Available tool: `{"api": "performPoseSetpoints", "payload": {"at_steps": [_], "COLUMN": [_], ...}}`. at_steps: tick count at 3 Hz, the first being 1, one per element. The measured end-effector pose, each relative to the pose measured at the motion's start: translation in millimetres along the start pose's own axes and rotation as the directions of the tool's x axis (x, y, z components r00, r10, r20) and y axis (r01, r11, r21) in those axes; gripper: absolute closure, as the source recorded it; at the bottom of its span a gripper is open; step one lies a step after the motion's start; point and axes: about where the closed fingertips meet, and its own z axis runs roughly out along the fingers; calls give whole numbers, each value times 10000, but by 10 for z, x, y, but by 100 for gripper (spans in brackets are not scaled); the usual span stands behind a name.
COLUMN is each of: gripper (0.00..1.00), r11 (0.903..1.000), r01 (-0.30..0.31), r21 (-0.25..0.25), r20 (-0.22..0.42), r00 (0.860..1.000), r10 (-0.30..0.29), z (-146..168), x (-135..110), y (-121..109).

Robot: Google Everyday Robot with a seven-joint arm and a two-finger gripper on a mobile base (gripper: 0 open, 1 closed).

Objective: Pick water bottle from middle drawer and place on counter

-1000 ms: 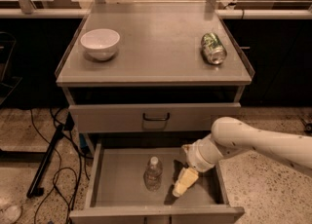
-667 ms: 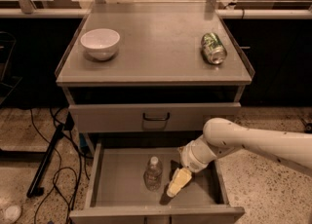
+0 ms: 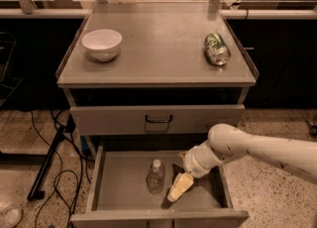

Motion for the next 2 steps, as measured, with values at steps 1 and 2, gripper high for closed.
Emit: {"api": "performPoseSetpoints", "payload": {"at_steps": [1,2], "gripper": [0,0], "r11": [10000,10000], "r01": [-47,-11], "r21": [-50,4], "r20": [645,1057], "r00": [9979,9944], "r10": [50,11], "z": [112,166], "x": [-60,-131], "y": [-72,-139]}}
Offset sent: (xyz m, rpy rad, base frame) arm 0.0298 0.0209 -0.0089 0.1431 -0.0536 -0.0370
